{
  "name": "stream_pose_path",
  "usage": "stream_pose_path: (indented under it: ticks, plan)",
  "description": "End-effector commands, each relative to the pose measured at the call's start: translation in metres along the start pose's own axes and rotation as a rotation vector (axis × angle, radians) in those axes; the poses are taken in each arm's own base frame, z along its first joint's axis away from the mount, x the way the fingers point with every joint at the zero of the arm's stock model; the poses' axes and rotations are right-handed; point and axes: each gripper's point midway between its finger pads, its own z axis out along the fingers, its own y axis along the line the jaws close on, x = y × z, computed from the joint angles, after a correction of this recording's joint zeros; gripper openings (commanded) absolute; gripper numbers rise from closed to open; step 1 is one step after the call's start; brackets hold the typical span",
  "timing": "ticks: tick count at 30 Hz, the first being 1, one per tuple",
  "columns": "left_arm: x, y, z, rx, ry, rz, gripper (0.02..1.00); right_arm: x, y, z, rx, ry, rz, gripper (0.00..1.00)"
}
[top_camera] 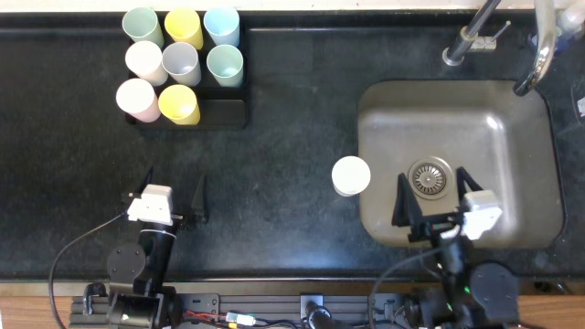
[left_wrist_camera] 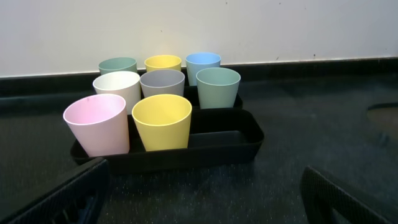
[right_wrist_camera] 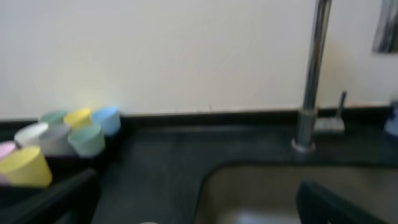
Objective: Store Cups
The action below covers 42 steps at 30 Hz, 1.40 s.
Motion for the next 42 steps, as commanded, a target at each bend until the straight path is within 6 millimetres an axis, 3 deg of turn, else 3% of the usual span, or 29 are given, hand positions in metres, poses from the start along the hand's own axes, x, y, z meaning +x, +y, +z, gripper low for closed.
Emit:
stream_pose_path:
  ticks: [1,4,6,10,15,19,23,32,39,42]
  plan:
    - [-0.001,-0.001,-0.001,0.005,-0.004,-0.014,1.0,-0.044,0.009,-0.012,0.0,0.043,-0.047,0.998]
    - [-0.001,-0.001,-0.001,0.005,-0.004,-0.014,1.0,-0.056,0.024,-0.006,-0.065,0.166,-0.062,0.998]
    - [-0.001,-0.001,-0.001,0.005,-0.004,-0.014,1.0,-0.05,0.035,0.001,-0.124,0.313,-0.057,0.998]
    - [-0.001,-0.001,-0.001,0.005,-0.004,-0.014,1.0,-0.017,0.049,0.015,-0.203,0.671,-0.004,0.996]
    - [-0.001,-0.001,-0.001,0.005,-0.004,-0.014,1.0,0.024,0.044,0.036,-0.169,0.975,0.087,0.998]
    - [-0.001,-0.001,-0.001,0.005,-0.004,-0.014,1.0,0.066,0.035,0.048,-0.146,1.186,0.101,0.998]
    - [-0.001,-0.001,-0.001,0.005,-0.004,-0.014,1.0,0.109,0.013,0.057,-0.022,1.386,0.103,0.998]
    - [-0.001,-0.001,-0.001,0.005,-0.004,-0.014,1.0,0.159,-0.003,0.102,0.075,1.445,0.057,0.998]
    - [-0.001,-0.001,-0.001,0.005,-0.004,-0.014,1.0,0.181,0.007,0.108,0.063,1.493,-0.021,0.987]
    - [-0.001,-0.001,-0.001,0.005,-0.004,-0.014,1.0,0.183,0.012,0.111,0.05,1.484,-0.035,0.904]
